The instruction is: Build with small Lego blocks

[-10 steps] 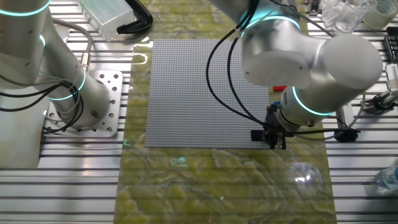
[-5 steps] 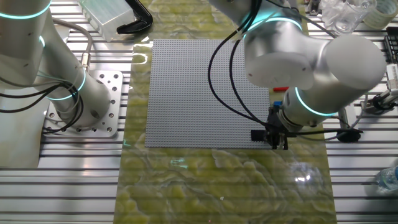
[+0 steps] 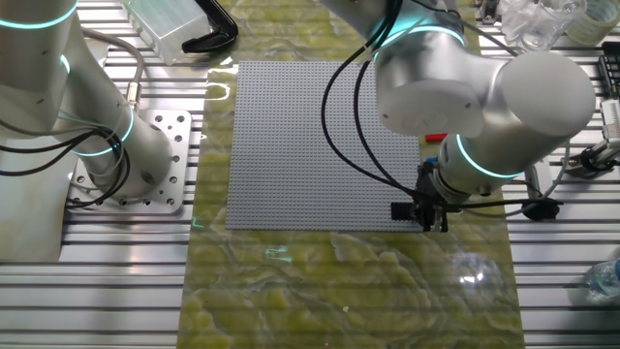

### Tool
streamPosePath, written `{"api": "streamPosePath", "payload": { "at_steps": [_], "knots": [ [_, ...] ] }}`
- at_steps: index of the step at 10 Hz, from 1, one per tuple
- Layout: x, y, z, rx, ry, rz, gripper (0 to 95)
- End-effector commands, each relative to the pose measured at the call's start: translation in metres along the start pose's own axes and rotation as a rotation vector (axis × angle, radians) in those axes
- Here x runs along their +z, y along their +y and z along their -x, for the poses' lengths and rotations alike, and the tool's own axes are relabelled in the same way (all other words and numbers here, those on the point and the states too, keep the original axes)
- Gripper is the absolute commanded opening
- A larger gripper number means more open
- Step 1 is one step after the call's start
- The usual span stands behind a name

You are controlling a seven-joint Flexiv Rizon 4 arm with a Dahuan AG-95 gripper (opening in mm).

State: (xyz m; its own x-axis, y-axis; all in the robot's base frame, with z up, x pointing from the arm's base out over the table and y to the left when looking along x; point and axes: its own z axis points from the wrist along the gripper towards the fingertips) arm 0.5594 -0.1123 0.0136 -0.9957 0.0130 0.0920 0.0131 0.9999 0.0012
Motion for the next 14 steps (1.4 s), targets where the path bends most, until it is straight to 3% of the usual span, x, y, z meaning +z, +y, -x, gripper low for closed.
{"api": "streamPosePath", "payload": {
  "at_steps": [1, 6, 8, 14],
  "knots": [
    [0.042, 0.000, -0.001, -0.003, 0.012, 0.006, 0.0],
    [0.008, 0.002, -0.006, -0.013, 0.036, 0.012, 0.0],
    [-0.001, 0.004, -0.005, -0.016, 0.044, 0.019, 0.0],
    [0.007, 0.013, -0.001, 0.000, 0.048, 0.015, 0.0]
  ]
}}
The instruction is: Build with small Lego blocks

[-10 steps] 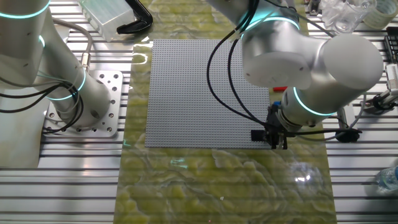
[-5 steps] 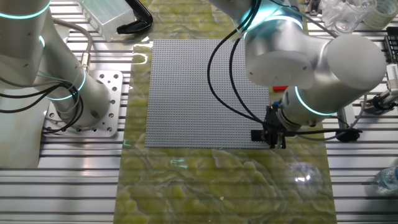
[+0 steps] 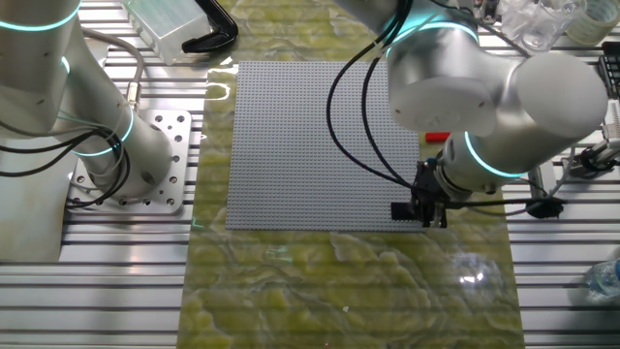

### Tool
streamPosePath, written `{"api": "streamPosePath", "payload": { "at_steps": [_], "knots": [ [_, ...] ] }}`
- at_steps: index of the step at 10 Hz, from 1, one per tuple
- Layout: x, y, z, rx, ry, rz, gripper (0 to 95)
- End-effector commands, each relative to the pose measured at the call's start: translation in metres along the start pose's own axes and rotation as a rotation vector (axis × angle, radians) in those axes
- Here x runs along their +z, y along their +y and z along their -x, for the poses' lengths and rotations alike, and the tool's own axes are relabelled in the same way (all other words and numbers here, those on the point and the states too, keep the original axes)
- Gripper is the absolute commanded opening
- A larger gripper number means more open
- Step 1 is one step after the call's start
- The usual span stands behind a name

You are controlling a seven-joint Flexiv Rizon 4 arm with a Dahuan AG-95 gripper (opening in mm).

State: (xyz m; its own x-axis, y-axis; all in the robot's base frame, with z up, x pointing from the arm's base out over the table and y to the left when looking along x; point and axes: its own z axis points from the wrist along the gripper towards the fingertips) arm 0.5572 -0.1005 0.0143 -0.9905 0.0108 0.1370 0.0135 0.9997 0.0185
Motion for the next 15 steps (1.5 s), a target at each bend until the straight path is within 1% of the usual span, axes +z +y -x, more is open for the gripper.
{"api": "streamPosePath", "payload": {
  "at_steps": [1, 3, 6, 8, 11, 13, 15],
  "knots": [
    [0.011, 0.001, 0.002, 0.001, 0.001, -0.007, 0.0],
    [0.024, 0.000, 0.006, 0.005, -0.001, -0.006, 0.0],
    [0.037, 0.001, 0.009, 0.006, 0.001, -0.016, 0.0],
    [0.043, 0.002, 0.011, 0.007, 0.001, -0.016, 0.0],
    [0.045, 0.003, 0.009, 0.005, 0.000, -0.019, 0.0],
    [0.042, 0.003, 0.007, 0.004, 0.001, -0.018, 0.0],
    [0.040, 0.003, 0.001, -0.003, 0.006, -0.019, 0.0]
  ]
}}
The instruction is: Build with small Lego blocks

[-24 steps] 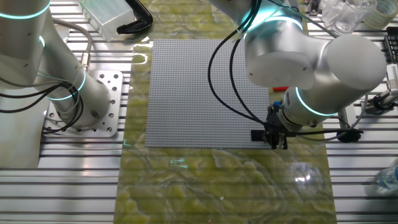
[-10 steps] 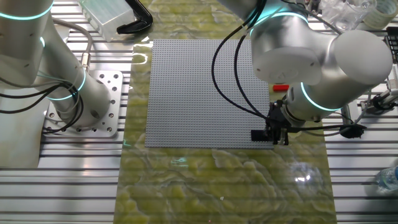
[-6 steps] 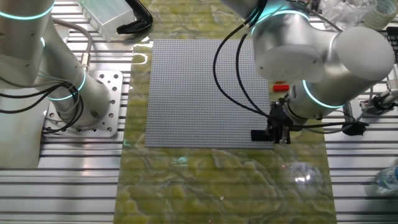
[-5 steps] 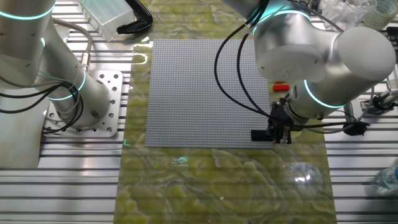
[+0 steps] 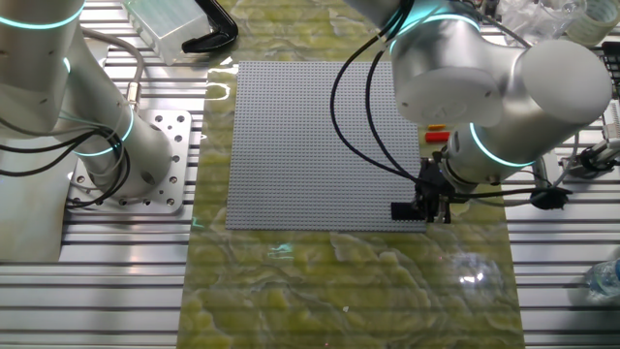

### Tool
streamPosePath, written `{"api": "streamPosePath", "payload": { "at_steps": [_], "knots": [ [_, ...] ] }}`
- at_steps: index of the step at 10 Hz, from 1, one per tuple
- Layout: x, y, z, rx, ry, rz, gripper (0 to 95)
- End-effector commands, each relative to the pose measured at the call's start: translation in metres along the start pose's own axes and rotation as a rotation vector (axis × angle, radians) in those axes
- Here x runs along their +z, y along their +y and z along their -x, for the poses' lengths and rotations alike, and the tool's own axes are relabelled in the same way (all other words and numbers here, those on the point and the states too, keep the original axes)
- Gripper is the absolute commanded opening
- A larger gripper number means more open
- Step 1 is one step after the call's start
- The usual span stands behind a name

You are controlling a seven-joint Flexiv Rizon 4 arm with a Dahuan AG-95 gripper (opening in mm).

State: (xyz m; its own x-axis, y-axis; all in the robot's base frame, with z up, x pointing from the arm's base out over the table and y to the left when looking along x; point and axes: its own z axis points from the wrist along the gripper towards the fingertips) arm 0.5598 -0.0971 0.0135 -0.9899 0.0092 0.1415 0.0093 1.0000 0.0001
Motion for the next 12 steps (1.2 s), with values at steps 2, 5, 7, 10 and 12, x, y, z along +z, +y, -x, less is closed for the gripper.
{"api": "streamPosePath", "payload": {
  "at_steps": [2, 5, 7, 10, 12],
  "knots": [
    [0.042, 0.000, -0.006, -0.006, 0.001, -0.002, 0.0],
    [0.046, 0.000, -0.014, -0.013, 0.001, -0.006, 0.0],
    [0.047, 0.000, -0.018, -0.012, 0.003, -0.011, 0.0],
    [0.048, -0.001, -0.021, -0.014, -0.002, -0.015, 0.0],
    [0.049, -0.002, -0.025, -0.012, -0.007, -0.019, 0.0]
  ]
}}
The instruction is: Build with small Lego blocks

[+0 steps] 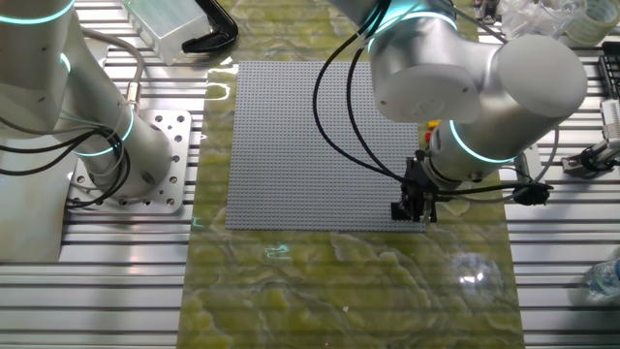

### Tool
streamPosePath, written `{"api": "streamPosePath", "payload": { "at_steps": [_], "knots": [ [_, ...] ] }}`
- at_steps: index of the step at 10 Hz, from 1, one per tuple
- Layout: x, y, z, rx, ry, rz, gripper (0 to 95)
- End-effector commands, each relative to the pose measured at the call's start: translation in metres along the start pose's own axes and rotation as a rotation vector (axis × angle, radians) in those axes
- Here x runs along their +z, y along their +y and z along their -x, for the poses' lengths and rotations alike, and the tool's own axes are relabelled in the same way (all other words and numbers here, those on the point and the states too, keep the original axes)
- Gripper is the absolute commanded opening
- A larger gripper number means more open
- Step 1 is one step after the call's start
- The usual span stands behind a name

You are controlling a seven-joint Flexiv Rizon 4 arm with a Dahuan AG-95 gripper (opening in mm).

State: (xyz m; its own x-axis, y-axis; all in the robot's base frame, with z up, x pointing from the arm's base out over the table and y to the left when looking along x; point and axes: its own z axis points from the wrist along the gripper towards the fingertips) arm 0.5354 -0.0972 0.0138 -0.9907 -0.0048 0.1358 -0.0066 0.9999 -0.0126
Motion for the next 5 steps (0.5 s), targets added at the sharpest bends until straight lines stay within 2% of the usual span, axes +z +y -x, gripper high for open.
{"api": "streamPosePath", "payload": {
  "at_steps": [1, 5],
  "knots": [
    [0.0457, -0.0017, -0.0021, 0.001, -0.004, -0.008, 0.0],
    [0.0498, -0.0021, -0.0013, 0.002, -0.019, -0.008, 0.0]
  ]
}}
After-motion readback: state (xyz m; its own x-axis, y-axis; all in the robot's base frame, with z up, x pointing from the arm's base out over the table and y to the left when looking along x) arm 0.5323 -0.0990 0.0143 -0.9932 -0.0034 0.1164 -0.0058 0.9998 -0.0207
